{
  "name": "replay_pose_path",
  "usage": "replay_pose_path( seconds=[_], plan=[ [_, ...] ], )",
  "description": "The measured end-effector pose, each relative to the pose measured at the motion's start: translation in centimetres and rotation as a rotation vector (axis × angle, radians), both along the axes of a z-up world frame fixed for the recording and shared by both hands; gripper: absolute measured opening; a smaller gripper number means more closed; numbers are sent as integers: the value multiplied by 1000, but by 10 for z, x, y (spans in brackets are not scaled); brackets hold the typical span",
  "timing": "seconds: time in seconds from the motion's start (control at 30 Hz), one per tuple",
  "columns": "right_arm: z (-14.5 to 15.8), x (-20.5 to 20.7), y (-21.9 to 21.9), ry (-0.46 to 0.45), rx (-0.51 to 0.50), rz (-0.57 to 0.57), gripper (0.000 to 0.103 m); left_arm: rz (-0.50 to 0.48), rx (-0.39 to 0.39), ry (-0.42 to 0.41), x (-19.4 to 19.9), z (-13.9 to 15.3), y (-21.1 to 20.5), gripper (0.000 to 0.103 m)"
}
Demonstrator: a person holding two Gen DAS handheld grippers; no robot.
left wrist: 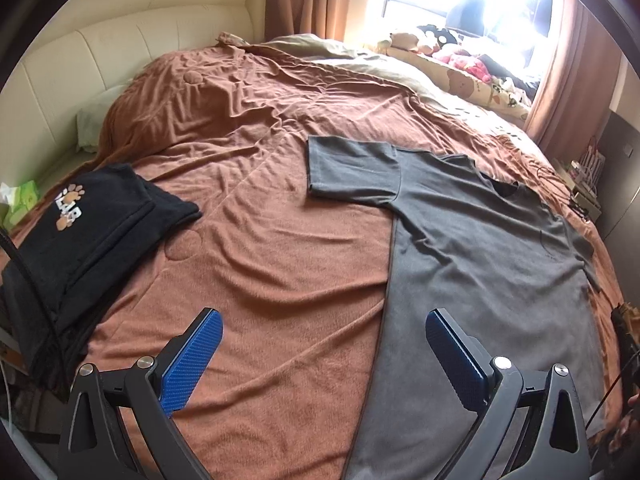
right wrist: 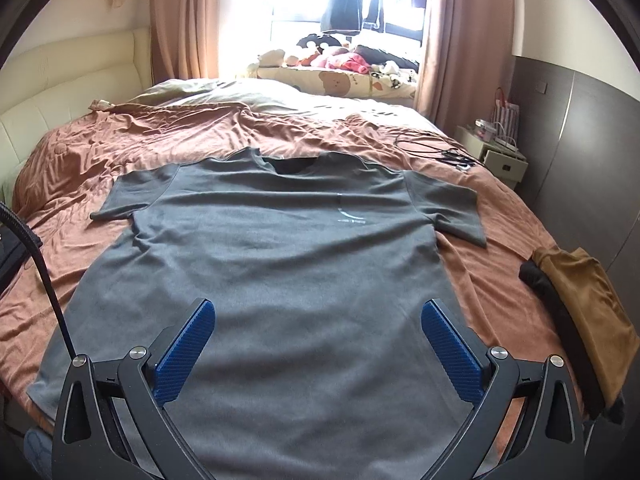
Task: Fold small clothes
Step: 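Move the left tool to the t-shirt sleeve and grasp its hem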
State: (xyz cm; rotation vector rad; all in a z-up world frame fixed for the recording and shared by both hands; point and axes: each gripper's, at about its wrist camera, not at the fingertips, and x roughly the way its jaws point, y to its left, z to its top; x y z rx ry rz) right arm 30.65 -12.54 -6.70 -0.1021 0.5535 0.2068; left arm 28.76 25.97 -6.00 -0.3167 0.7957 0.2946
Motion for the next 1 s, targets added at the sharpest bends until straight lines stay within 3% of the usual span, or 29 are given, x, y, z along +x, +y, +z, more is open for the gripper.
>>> replay_pose_path(
  seconds=[0.2,0.33,0.5,0.8,1.0],
  plan=[
    [-13,21,9,-52,-17,68,103,-20,-56,0,53,-3,18,83],
    [-19,44,15,-30,0,133,103,-19,-106,4,87,-12,32,77],
    [-20,80,21,21,-6,190,103,-37,-148,16,129,-23,47,59],
    [-16,138,40,58,40,215,103,22,-248,94,190,-57,86,53],
    [-25,169,49,105,81,241,69,82,-377,129,215,-86,108,41]
  ],
)
